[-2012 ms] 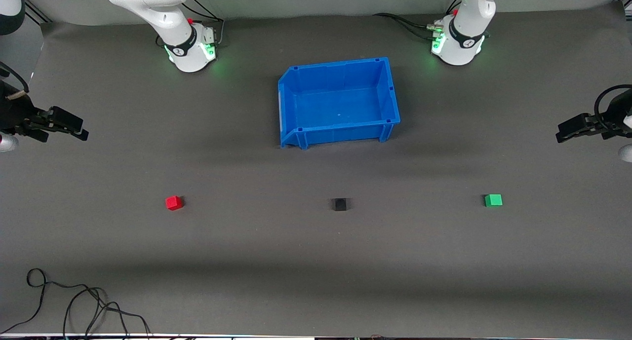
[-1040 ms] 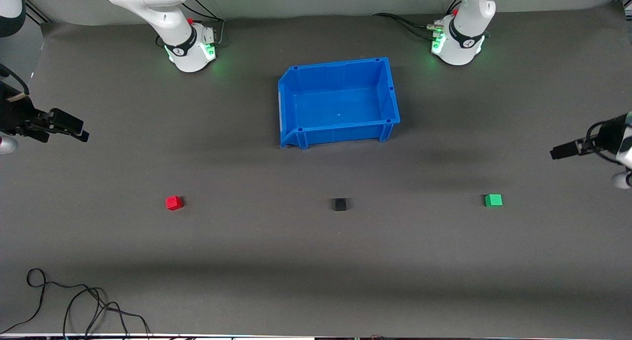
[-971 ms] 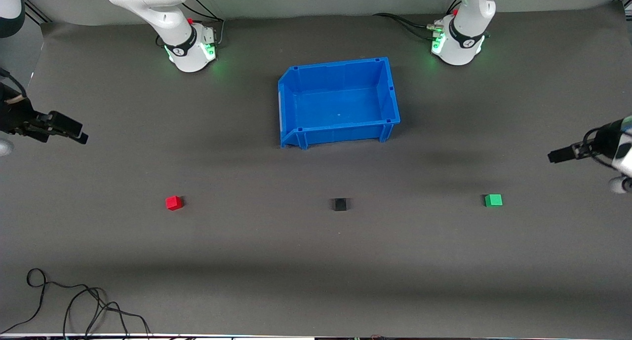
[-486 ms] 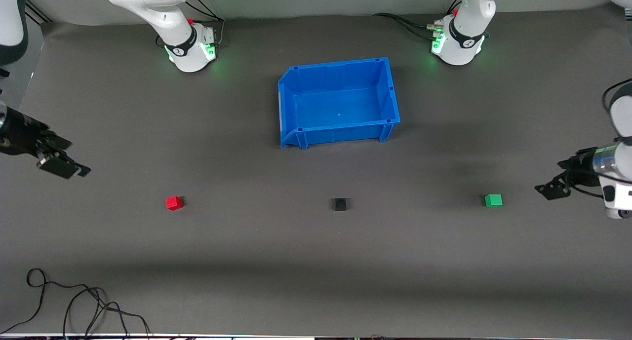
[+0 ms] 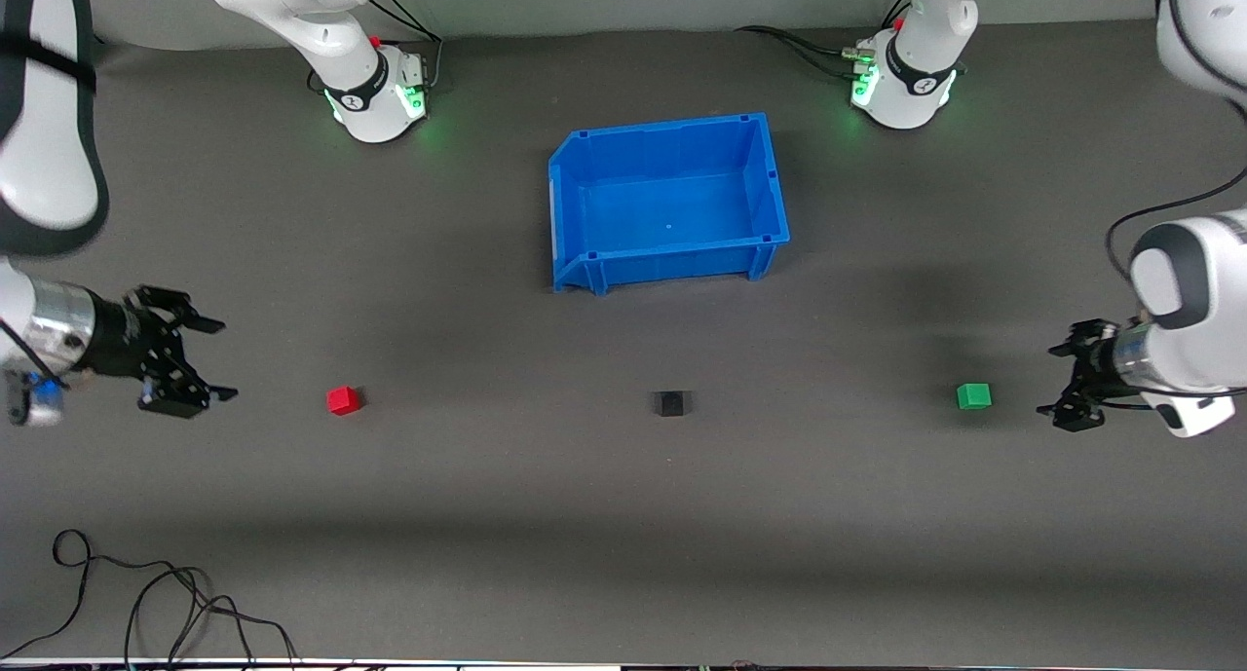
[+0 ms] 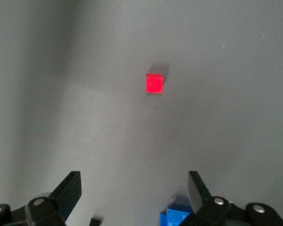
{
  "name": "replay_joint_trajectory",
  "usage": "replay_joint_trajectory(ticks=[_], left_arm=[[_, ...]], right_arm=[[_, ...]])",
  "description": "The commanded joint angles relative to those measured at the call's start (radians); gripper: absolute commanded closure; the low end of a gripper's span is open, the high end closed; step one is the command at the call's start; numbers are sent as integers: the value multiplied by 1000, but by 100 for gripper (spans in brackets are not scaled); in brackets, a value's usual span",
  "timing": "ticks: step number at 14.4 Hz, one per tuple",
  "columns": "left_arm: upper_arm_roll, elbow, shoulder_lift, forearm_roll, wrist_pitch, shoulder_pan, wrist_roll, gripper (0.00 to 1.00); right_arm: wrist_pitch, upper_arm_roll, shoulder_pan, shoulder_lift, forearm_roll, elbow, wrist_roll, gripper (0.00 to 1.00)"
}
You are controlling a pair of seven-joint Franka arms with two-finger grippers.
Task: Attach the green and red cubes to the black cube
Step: 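Lower and close the right gripper on red while the left grasps green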
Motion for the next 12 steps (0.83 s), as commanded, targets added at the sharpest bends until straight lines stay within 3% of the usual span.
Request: replay_joint_trajectory(ticks=[1, 4, 6, 12], left_arm=[[-8, -30, 36, -19, 71, -17, -149, 6], [-10, -114, 50, -22, 211, -32, -184, 7], [-10, -109, 80, -35, 256, -38, -189, 7], [-10, -115, 111, -46, 316, -61, -191, 16]], right_arm=[[54, -23, -5, 45, 86, -37, 28, 0], [249, -23, -5, 50, 149, -188, 15, 0], [377, -21, 3, 64, 178, -275, -1, 0], [436, -21, -3, 190, 213, -293, -195, 0]])
